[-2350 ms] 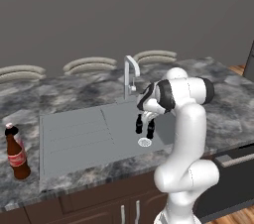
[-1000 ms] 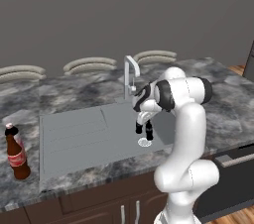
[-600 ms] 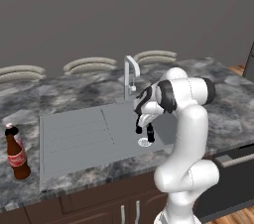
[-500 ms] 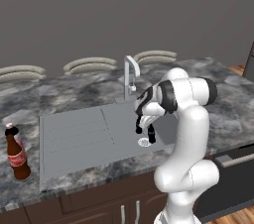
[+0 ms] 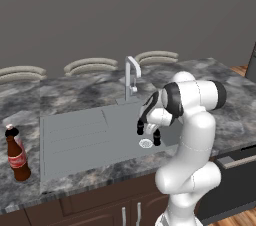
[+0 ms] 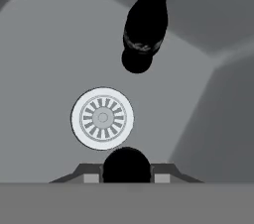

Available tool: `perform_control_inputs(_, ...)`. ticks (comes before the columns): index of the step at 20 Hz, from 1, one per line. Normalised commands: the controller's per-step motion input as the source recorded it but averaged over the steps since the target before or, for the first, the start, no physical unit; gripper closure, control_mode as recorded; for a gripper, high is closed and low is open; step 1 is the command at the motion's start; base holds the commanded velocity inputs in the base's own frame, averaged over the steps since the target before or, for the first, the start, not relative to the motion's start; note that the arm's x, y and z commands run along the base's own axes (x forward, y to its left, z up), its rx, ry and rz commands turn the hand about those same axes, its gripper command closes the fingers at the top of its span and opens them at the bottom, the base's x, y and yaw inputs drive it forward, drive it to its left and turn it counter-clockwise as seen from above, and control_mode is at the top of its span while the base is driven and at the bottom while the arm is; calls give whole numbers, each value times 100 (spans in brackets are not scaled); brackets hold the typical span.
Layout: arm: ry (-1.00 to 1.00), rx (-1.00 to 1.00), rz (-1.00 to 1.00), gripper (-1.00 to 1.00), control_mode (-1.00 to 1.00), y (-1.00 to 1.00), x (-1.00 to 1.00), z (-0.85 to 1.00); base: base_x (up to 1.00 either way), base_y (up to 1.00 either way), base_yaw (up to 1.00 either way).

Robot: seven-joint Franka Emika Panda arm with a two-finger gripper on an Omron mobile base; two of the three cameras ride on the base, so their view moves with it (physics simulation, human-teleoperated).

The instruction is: Place the large bottle from the dining counter next to the other large bottle outside the sink, and place the small bottle from the dining counter next to the other small bottle inside the sink.

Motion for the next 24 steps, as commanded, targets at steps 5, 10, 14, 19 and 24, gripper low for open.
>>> perform_control_inputs(5, -24, 6, 0, 100, -100, -10, 0, 8, 0, 0, 0)
perform_control_inputs(10, -10, 9, -3, 100, -100, -8, 3, -1, 0, 0, 0)
perform_control_inputs(14, 4, 5, 0, 100, -100, 0, 18, -13, 0, 0, 0)
perform_control_inputs(19, 11, 1, 0, 100, -100, 5, 35, -5, 0, 0, 0)
perform_control_inputs(24, 10, 0, 0, 100, -100, 14, 27, -2, 0, 0, 0)
